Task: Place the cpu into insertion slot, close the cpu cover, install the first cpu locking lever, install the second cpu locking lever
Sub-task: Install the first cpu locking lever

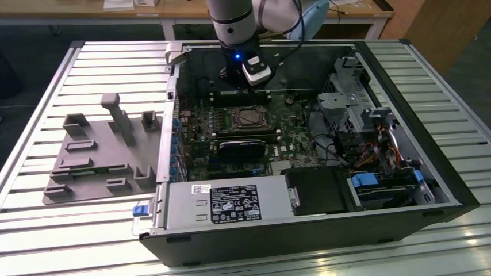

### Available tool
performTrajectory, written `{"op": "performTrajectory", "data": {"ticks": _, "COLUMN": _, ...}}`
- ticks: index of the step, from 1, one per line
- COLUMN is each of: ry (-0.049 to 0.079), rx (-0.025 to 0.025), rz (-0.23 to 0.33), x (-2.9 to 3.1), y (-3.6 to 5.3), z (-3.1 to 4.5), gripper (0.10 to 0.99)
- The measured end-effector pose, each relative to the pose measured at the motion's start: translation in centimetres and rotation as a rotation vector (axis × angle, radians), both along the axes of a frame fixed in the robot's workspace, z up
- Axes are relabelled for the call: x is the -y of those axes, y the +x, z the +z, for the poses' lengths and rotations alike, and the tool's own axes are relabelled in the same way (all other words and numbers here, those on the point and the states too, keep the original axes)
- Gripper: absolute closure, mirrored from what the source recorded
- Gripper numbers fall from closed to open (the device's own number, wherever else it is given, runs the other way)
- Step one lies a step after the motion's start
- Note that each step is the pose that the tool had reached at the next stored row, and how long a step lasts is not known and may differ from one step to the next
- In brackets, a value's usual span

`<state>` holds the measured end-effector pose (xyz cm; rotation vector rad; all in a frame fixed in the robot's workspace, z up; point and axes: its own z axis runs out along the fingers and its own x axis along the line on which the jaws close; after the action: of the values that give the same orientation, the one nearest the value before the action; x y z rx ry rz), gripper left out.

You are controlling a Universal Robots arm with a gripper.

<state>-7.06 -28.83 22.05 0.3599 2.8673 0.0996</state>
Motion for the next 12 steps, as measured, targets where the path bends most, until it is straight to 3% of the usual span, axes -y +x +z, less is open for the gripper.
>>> {"op": "performTrajectory", "data": {"ticks": 3, "ry": -0.017, "rx": -0.0002, "rz": -0.002, "x": 0.15, "y": 0.0, "z": 0.0, "gripper": 0.984}}
{"op": "performTrajectory", "data": {"ticks": 9, "ry": -0.067, "rx": -0.0013, "rz": -0.002, "x": 0.41, "y": 0.02, "z": 0.0, "gripper": 0.984}}
{"op": "performTrajectory", "data": {"ticks": 12, "ry": -0.08, "rx": -0.0041, "rz": -0.002, "x": 0.7, "y": 0.02, "z": 0.0, "gripper": 0.984}}
